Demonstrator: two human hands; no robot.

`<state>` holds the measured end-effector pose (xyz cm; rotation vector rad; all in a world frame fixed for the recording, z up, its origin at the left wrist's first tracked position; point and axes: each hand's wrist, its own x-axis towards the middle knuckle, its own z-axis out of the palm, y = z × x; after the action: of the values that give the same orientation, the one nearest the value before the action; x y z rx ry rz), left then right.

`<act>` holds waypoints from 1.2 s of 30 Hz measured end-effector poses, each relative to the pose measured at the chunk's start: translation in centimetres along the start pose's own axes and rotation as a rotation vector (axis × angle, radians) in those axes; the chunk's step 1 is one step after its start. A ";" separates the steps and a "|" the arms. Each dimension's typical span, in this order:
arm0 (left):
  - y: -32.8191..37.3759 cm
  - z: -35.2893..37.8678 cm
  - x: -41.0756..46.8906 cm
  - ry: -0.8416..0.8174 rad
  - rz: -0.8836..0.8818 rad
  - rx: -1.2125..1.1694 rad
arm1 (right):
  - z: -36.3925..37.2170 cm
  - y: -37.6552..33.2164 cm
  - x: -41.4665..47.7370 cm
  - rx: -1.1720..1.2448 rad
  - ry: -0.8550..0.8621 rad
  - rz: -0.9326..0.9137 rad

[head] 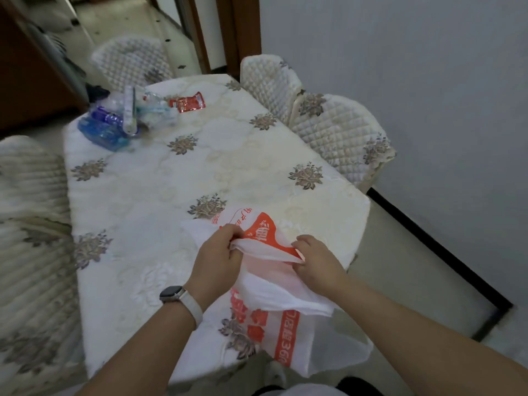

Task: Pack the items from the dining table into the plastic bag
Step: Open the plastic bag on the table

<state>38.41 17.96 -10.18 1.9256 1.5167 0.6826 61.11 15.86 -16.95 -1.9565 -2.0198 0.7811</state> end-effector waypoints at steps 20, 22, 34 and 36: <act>5.8 -0.5 2.1 0.418 -0.540 0.113 | -17.9 3.6 8.3 0.348 0.129 -0.206; 6.4 -0.4 2.2 0.488 -0.537 0.044 | -18.3 4.1 8.7 0.201 0.096 -0.249; 6.2 -3.9 1.6 0.138 -0.485 0.663 | -18.0 0.7 10.8 0.376 0.089 -0.138; 4.7 -4.5 1.5 0.126 -0.469 0.735 | -17.6 -0.3 10.9 0.429 0.095 -0.128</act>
<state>38.71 19.16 -3.67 1.8898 2.4282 0.0193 68.84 30.31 -4.30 -1.5774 -1.7268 0.9739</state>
